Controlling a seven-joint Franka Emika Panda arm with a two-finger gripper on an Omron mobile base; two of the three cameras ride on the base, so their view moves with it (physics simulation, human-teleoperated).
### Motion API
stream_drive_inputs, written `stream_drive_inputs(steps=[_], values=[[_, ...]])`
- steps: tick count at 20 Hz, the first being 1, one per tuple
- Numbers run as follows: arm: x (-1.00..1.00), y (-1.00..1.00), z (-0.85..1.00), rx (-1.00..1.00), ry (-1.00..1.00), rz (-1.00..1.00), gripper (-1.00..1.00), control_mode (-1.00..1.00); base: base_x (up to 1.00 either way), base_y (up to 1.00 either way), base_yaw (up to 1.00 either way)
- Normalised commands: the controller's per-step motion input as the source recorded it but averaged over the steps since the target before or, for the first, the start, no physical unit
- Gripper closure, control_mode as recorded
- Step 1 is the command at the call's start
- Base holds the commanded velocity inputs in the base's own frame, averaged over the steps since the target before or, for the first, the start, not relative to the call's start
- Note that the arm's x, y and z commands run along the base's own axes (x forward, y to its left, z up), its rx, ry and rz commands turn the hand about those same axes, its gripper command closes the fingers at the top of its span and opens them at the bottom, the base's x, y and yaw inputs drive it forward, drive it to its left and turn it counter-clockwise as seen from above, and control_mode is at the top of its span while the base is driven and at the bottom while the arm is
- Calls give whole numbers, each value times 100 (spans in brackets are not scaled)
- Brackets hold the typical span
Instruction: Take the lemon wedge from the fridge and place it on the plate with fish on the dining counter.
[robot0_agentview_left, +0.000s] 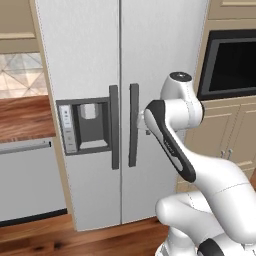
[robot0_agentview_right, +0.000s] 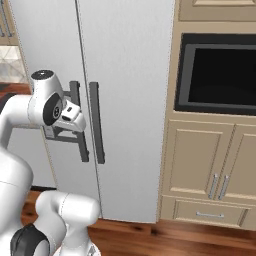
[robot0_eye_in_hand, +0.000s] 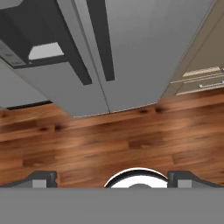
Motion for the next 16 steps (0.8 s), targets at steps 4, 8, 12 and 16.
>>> stream_drive_inputs(steps=[4,8,12,16], values=[[0,8,0,0,0,0,-100,-100,-2,8,0],[-1,5,0,0,-2,0,-100,-100,0,0,0],[35,21,12,-3,-25,-2,-100,-100,0,0,0],[44,0,20,0,-38,1,-100,-100,0,0,0]])
